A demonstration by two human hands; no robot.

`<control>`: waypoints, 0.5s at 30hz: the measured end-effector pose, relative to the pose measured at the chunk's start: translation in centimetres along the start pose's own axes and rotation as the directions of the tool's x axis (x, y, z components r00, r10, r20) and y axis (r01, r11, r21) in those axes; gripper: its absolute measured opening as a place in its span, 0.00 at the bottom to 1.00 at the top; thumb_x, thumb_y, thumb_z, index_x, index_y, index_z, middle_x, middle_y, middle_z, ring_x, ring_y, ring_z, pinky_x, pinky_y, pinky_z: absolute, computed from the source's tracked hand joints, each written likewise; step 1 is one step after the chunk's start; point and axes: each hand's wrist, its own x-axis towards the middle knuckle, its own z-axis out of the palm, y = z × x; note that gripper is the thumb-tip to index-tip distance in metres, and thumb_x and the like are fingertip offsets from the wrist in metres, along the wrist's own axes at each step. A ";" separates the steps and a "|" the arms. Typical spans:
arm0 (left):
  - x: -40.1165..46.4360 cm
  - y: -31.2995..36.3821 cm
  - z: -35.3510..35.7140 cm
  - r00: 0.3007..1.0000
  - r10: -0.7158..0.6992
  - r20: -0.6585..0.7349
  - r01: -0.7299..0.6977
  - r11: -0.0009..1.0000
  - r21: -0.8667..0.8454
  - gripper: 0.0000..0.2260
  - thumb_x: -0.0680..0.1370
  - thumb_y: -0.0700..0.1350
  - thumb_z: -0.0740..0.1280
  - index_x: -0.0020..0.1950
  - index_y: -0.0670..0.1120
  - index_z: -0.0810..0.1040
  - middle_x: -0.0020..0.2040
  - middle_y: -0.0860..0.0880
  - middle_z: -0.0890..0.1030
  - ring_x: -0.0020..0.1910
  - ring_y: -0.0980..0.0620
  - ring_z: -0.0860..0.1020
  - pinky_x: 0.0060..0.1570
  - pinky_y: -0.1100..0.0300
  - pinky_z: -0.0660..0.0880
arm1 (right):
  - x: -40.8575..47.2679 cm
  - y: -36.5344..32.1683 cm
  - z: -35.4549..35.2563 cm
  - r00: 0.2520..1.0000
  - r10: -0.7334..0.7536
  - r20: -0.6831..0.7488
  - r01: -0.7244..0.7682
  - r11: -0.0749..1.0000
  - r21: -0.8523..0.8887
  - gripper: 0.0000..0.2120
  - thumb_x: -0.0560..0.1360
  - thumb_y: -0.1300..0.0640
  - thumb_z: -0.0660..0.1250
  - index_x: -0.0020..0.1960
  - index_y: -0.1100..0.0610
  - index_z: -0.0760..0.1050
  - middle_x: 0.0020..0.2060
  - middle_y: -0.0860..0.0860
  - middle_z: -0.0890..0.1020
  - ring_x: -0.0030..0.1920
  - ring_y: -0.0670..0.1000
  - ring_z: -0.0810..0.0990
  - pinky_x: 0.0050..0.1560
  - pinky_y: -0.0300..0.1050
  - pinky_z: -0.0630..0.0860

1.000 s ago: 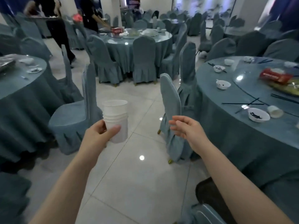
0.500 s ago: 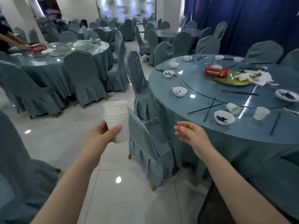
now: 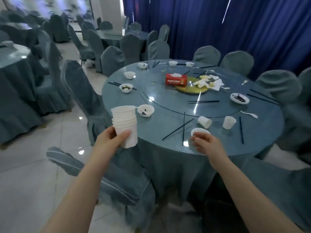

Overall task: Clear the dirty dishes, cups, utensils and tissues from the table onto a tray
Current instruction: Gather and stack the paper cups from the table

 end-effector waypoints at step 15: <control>19.9 -1.2 8.0 0.983 -0.085 0.163 0.085 0.996 0.009 0.10 0.72 0.48 0.72 0.53 0.55 0.78 0.51 0.56 0.84 0.51 0.55 0.82 0.49 0.60 0.75 | 18.3 3.8 -7.3 0.939 0.033 -0.343 -0.127 0.958 -0.255 0.15 0.71 0.62 0.72 0.57 0.56 0.76 0.54 0.53 0.81 0.49 0.48 0.78 0.51 0.44 0.72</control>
